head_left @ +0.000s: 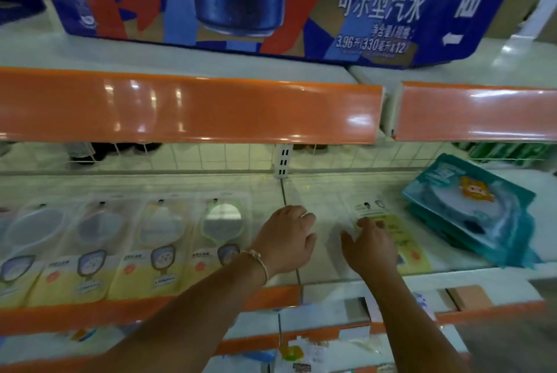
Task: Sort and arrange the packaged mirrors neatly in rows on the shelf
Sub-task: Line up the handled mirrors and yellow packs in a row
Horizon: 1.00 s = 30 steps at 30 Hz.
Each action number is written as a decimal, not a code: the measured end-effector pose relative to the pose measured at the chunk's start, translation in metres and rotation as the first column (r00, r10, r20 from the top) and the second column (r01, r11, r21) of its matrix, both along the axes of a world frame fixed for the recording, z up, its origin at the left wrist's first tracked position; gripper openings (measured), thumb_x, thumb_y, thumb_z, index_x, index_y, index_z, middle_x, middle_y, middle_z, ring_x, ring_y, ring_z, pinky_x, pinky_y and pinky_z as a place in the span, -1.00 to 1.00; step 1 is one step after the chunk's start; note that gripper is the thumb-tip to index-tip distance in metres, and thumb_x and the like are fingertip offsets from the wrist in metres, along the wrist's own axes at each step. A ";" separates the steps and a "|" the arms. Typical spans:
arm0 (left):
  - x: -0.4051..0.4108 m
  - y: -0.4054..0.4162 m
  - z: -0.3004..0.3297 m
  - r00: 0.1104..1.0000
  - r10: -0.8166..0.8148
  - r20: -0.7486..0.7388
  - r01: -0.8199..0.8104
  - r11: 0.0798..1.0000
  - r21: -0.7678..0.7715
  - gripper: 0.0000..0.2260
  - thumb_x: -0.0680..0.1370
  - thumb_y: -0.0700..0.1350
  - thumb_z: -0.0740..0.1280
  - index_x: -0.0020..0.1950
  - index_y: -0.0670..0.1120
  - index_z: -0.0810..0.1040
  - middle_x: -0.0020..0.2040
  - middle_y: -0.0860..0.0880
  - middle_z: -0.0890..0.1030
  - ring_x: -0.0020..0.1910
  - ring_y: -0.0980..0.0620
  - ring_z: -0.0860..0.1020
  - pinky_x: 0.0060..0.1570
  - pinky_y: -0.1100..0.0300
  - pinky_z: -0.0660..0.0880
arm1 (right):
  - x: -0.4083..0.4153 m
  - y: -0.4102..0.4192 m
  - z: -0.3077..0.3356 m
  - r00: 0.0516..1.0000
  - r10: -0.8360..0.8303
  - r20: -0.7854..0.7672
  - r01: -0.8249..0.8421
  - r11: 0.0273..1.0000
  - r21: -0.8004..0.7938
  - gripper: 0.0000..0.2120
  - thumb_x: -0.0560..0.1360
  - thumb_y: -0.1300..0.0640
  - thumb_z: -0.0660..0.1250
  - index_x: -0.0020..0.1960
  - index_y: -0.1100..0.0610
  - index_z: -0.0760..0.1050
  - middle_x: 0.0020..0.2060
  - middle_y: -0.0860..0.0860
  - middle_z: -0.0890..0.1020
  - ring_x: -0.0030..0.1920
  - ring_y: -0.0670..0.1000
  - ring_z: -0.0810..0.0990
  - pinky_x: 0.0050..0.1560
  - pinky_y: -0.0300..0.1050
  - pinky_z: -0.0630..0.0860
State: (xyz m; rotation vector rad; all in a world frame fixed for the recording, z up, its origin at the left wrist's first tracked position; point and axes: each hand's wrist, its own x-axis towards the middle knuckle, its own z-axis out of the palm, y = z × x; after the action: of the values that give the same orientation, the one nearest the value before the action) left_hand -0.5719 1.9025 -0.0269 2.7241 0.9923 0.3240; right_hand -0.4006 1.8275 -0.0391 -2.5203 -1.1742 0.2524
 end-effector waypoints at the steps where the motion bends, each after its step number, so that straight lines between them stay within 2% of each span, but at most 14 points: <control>1: 0.006 -0.002 0.000 1.000 -0.014 0.003 0.014 1.000 -0.014 -0.63 0.61 0.02 0.16 0.33 -0.14 0.44 0.31 -0.11 0.45 0.30 -0.10 0.39 0.34 0.05 0.31 | 0.007 -0.003 -0.001 0.999 -0.033 0.005 0.033 0.999 -0.033 -0.57 0.53 -0.08 0.28 0.30 0.15 0.43 0.23 0.16 0.49 0.18 0.21 0.51 0.20 0.06 0.47; 5: 0.021 -0.007 0.003 0.998 -0.039 0.045 0.042 0.997 -0.062 -0.62 0.62 0.01 0.18 0.39 -0.14 0.42 0.33 -0.10 0.45 0.31 -0.07 0.39 0.31 0.11 0.32 | 0.022 -0.011 -0.009 0.995 -0.065 0.078 0.074 0.990 -0.118 -0.66 0.57 0.02 0.17 0.26 0.18 0.43 0.24 0.16 0.45 0.17 0.22 0.53 0.19 0.07 0.41; 10: 0.023 -0.011 0.004 0.998 -0.049 0.034 0.052 0.994 -0.094 -0.59 0.61 0.03 0.13 0.35 -0.17 0.45 0.29 -0.13 0.48 0.28 -0.10 0.42 0.28 0.06 0.36 | 0.024 -0.014 -0.013 0.985 0.006 0.173 0.010 0.996 -0.088 -0.74 0.60 0.03 0.11 0.15 0.11 0.48 0.14 0.12 0.51 0.00 0.13 0.58 0.05 0.02 0.52; 14: 0.019 -0.013 0.001 0.999 -0.034 0.016 0.035 0.993 -0.112 -0.59 0.61 0.04 0.11 0.35 -0.16 0.45 0.29 -0.12 0.48 0.27 -0.08 0.42 0.27 0.06 0.37 | 0.021 -0.012 -0.010 0.967 0.082 0.240 -0.038 0.983 -0.181 -0.72 0.56 0.14 0.17 0.24 0.13 0.45 0.20 0.11 0.49 0.12 0.10 0.55 0.18 0.03 0.47; 17: 0.014 -0.015 0.000 0.999 -0.020 0.035 0.024 0.993 -0.119 -0.61 0.64 0.01 0.15 0.41 -0.13 0.39 0.35 -0.09 0.44 0.32 -0.05 0.38 0.30 0.09 0.34 | 0.020 -0.008 -0.007 0.969 0.062 0.238 -0.018 0.983 -0.182 -0.68 0.52 0.20 0.16 0.26 0.18 0.41 0.22 0.13 0.48 0.16 0.15 0.53 0.20 0.05 0.41; 20: 0.009 -0.014 -0.004 0.997 0.006 0.077 0.004 0.991 -0.134 -0.60 0.64 0.01 0.14 0.45 -0.11 0.35 0.38 -0.06 0.42 0.35 -0.02 0.36 0.31 0.13 0.33 | 0.021 -0.003 0.002 0.988 0.022 0.152 -0.009 0.996 -0.088 -0.69 0.51 0.25 0.16 0.26 0.23 0.36 0.18 0.17 0.51 0.11 0.18 0.57 0.16 0.08 0.47; 22: 0.005 -0.013 -0.006 0.993 0.054 0.107 -0.032 0.981 -0.193 -0.58 0.64 0.03 0.14 0.48 -0.08 0.31 0.39 -0.05 0.41 0.36 -0.02 0.37 0.31 0.10 0.35 | 0.020 0.001 0.013 0.997 0.013 0.073 -0.013 1.000 -0.008 -0.79 0.56 0.23 0.16 0.19 0.20 0.35 0.07 0.15 0.57 0.01 0.18 0.60 -0.01 0.05 0.53; 24: 0.004 -0.010 -0.008 0.980 0.109 0.164 -0.064 0.965 -0.256 -0.57 0.64 0.05 0.15 0.48 -0.07 0.30 0.39 -0.07 0.42 0.35 -0.04 0.40 0.31 0.07 0.37 | 0.017 0.003 0.025 1.000 0.013 0.013 -0.014 0.997 0.074 -0.93 0.61 0.17 0.14 0.07 0.15 0.34 -0.11 0.11 0.57 -0.16 0.14 0.58 -0.21 -0.03 0.45; 26: 0.004 -0.009 -0.008 0.963 0.169 0.211 -0.090 0.937 -0.338 -0.59 0.64 0.05 0.16 0.45 -0.08 0.35 0.36 -0.07 0.47 0.33 -0.03 0.43 0.30 0.11 0.38 | 0.013 0.006 0.033 0.998 0.045 -0.033 -0.039 0.982 0.183 -0.88 0.65 0.11 0.10 -0.01 0.15 0.31 -0.27 0.05 0.51 -0.31 0.05 0.48 -0.30 -0.09 0.35; 28: 0.003 -0.008 -0.003 0.929 0.259 0.266 -0.118 0.886 -0.449 -0.68 0.64 0.02 0.18 0.32 -0.09 0.46 0.25 -0.08 0.53 0.23 -0.02 0.49 0.24 0.12 0.41 | 0.007 0.007 0.041 0.992 0.080 -0.096 -0.049 0.956 0.291 -0.82 0.65 0.08 0.09 -0.04 0.16 0.33 -0.33 0.01 0.47 -0.34 -0.02 0.45 -0.38 -0.12 0.30; 30: 0.001 -0.010 0.006 0.875 0.377 0.305 -0.139 0.798 -0.586 -0.81 0.64 0.00 0.17 0.07 -0.09 0.49 0.07 -0.09 0.56 0.05 -0.01 0.52 0.13 0.08 0.43 | -0.001 0.008 0.044 0.981 0.110 -0.160 -0.043 0.925 0.376 -0.79 0.65 0.09 0.09 -0.07 0.18 0.37 -0.33 -0.02 0.47 -0.33 -0.04 0.46 -0.41 -0.19 0.27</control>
State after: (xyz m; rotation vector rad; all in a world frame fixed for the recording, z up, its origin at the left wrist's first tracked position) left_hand -0.5708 1.8925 -0.0214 1.8928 1.1269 0.5358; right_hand -0.4011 1.8356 0.0048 -2.0804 -1.1300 0.2438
